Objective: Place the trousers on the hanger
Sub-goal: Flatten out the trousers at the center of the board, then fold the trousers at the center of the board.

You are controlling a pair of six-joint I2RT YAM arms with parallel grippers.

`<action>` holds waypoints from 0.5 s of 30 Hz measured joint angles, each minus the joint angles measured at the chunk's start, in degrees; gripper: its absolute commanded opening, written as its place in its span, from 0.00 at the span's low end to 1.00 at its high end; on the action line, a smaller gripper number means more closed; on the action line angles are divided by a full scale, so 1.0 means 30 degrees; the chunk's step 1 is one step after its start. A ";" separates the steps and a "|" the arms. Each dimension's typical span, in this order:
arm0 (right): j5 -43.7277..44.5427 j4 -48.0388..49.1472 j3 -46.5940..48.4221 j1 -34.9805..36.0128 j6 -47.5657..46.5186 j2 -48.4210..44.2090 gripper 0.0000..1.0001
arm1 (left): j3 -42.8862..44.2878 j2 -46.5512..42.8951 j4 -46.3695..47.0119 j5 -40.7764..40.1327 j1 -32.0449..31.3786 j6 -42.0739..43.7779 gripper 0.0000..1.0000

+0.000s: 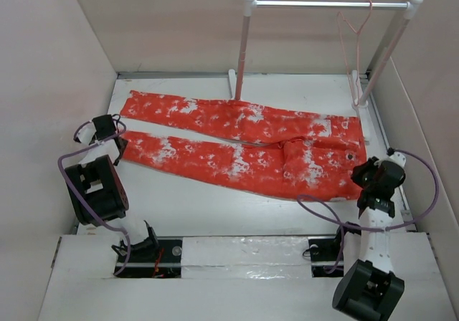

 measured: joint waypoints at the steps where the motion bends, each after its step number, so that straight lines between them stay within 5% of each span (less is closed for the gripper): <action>1: 0.0044 -0.0197 -0.0299 0.0000 -0.0044 -0.0255 0.28 | 0.0000 0.0036 -0.0066 0.0073 0.0080 0.0080 0.45; 3: 0.0073 -0.0554 -0.0685 0.0000 -0.0131 -0.0510 0.46 | 0.0007 0.0291 -0.0175 0.0372 0.0124 0.0233 0.46; 6: 0.0051 -0.1042 -0.0903 0.0000 -0.0248 -0.0619 0.58 | 0.0015 0.0976 -0.0204 0.0889 0.0117 0.0379 0.46; 11: 0.0051 -0.1450 -0.0925 0.0000 0.0153 -0.0794 0.61 | 0.0087 0.1333 0.0277 0.1494 0.0080 0.0466 0.39; 13: 0.0138 -0.1727 -0.0933 -0.0015 0.0357 -0.0823 0.60 | 0.0124 0.1457 0.0459 0.1756 0.0087 0.0452 0.07; 15: 0.0474 -0.2186 -0.0933 -0.0036 0.0634 -0.0801 0.60 | 0.0146 0.1639 0.0583 0.1982 0.0095 0.0481 0.00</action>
